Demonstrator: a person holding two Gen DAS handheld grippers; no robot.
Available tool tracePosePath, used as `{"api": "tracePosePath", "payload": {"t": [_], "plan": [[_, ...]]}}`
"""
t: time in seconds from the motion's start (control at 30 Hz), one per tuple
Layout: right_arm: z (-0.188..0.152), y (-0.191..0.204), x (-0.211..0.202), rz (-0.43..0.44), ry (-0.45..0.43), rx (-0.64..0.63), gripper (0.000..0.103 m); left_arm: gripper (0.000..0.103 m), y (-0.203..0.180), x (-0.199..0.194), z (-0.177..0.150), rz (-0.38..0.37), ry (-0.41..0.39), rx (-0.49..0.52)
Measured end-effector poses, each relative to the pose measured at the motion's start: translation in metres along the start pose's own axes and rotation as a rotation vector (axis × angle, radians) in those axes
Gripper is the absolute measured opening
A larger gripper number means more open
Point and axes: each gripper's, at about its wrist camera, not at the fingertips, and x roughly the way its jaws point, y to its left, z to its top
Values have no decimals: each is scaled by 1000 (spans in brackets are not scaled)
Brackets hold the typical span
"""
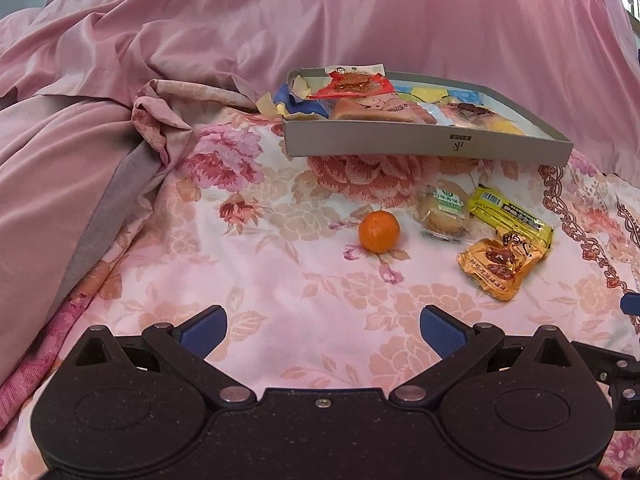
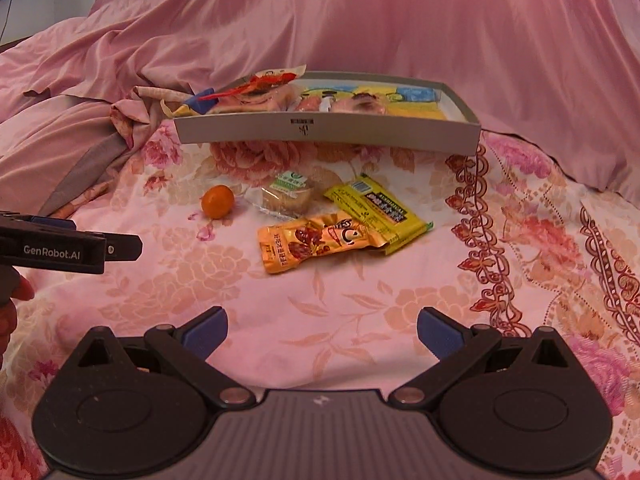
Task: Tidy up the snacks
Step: 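Grasp the orange with the left tool while the right tool grasps the golden snack bag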
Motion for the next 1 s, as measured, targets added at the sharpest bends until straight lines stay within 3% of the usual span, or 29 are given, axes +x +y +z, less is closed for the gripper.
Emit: {"api": "tracePosePath", "payload": {"t": [0.23,0.57,0.77,1.0], "plan": [[7,-4,18,44,45,50,103,102,0,19,11,-23,-29,13],[28,-23,55,199,106,205,102,102,-1,69,38,-164,-56,88],[39,-35,80,233,103,305,95,102,0,94,52,-251,-45,125],[48,-50,103,246,63,454,86,101,-8,108,54,-285,-31,199]]}}
